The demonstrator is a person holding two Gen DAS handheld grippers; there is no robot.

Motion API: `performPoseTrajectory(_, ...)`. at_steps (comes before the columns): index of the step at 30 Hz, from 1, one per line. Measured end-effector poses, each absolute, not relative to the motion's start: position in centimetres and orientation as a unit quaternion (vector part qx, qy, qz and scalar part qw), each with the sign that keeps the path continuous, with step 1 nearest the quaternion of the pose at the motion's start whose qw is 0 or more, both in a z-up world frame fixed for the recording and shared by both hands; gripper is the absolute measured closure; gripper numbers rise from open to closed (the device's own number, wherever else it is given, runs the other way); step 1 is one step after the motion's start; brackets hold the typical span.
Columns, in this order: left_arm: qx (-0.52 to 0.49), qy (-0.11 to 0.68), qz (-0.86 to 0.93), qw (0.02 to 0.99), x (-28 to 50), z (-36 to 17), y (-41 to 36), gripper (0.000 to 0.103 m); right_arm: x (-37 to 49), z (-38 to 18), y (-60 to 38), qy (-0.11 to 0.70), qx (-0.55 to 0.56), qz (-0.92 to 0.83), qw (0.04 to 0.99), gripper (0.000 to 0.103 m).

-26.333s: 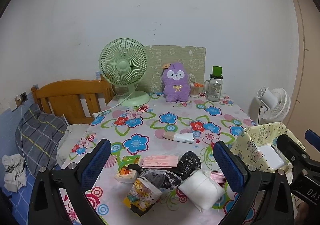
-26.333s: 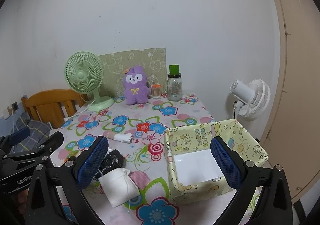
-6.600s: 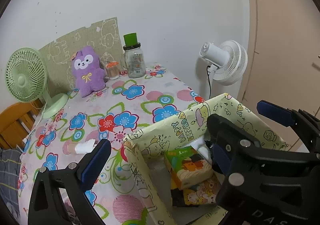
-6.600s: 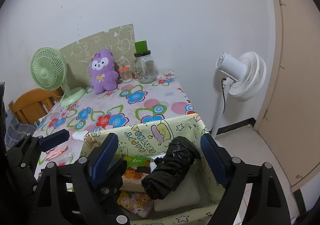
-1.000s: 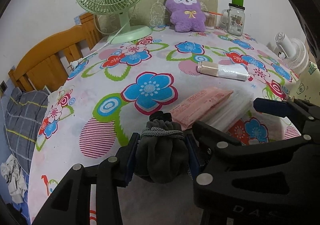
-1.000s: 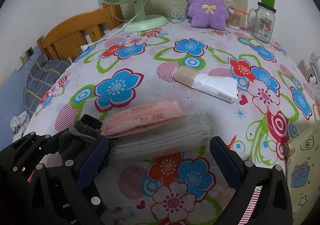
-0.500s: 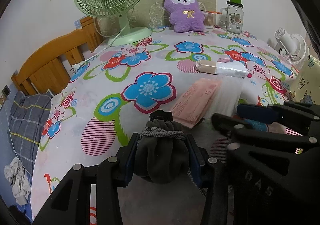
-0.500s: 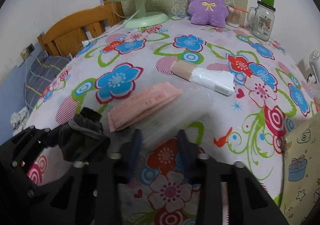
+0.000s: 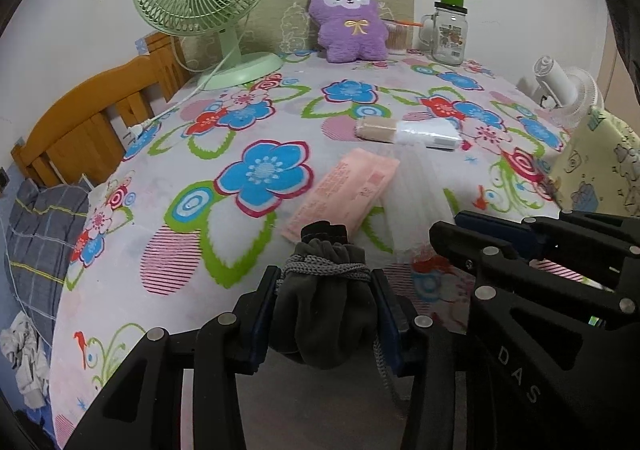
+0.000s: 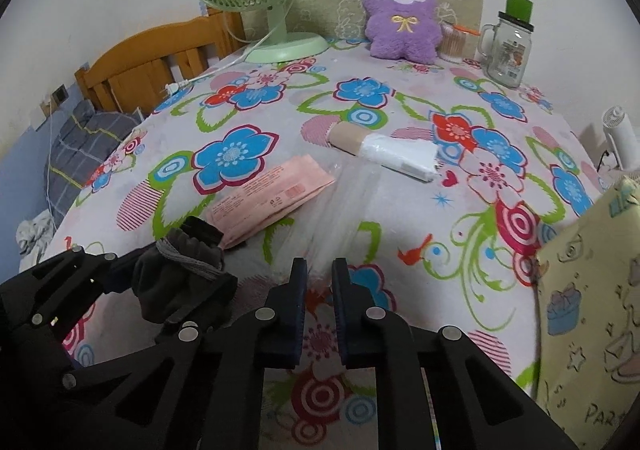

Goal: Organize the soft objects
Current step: 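Carry the grey glove with left tool while right tool carries the plastic tube to the box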

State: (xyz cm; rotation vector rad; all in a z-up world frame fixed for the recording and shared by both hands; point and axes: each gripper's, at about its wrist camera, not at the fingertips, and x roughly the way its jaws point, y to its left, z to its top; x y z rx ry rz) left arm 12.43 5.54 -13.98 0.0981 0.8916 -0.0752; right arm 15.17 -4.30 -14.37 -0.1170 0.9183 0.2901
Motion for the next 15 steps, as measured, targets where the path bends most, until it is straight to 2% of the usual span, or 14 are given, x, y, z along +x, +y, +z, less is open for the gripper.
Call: performPoseTrajectory(15,0.056,0.41,-0.055,0.909,10.0,-11.7,2.4,0.058,12.0,-11.6,-7.0,0.411,-0.042,0.128,0.902,0.089)
